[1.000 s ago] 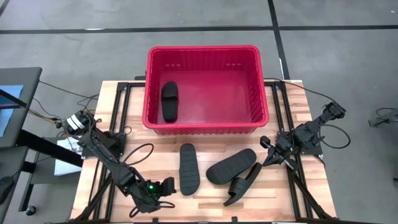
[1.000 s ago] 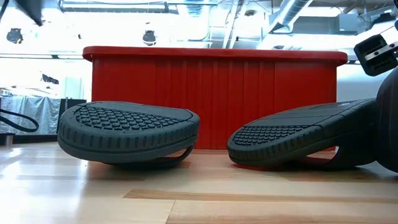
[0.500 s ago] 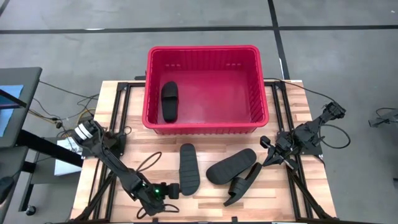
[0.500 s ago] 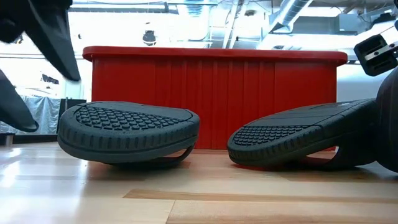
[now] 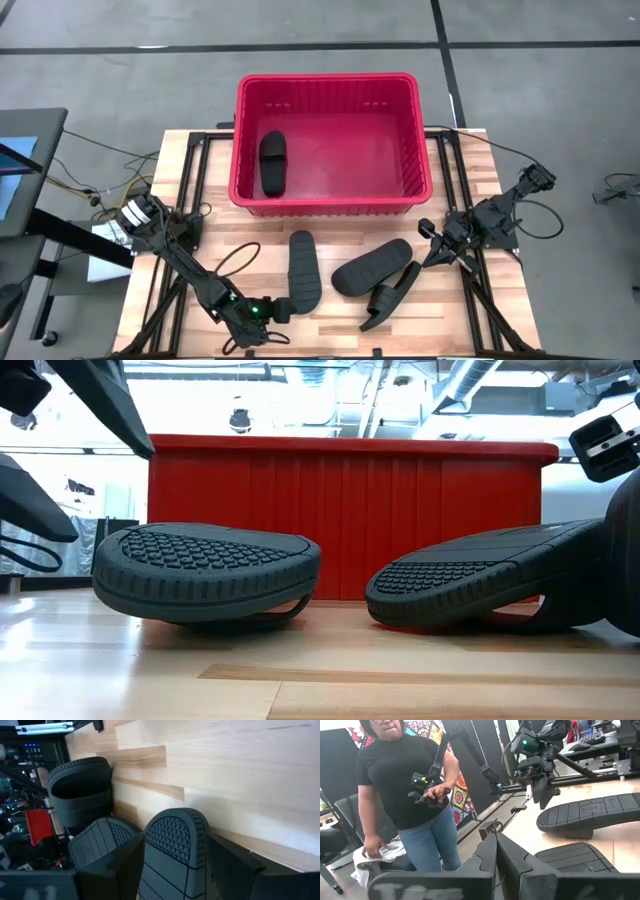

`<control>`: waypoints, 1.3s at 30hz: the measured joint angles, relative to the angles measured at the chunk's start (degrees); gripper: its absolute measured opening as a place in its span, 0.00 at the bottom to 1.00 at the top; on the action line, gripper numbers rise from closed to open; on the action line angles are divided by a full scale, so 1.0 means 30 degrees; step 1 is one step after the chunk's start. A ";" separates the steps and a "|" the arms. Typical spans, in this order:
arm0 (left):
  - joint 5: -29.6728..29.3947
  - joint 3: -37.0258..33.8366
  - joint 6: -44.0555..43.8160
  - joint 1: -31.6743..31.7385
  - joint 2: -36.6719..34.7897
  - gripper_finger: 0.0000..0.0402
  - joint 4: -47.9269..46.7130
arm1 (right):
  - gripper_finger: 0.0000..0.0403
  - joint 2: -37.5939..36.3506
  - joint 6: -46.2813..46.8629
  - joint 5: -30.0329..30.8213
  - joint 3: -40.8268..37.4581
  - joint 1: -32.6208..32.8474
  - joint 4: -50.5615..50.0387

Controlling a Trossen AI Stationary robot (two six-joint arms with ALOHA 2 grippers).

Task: Pick and place slides into bin
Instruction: Put the black slides into the red bin

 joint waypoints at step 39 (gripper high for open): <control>-0.3096 0.0166 0.0417 0.0883 0.2310 0.12 0.2167 | 0.00 -0.0015 0.0000 -0.0002 0.0000 0.0000 0.0007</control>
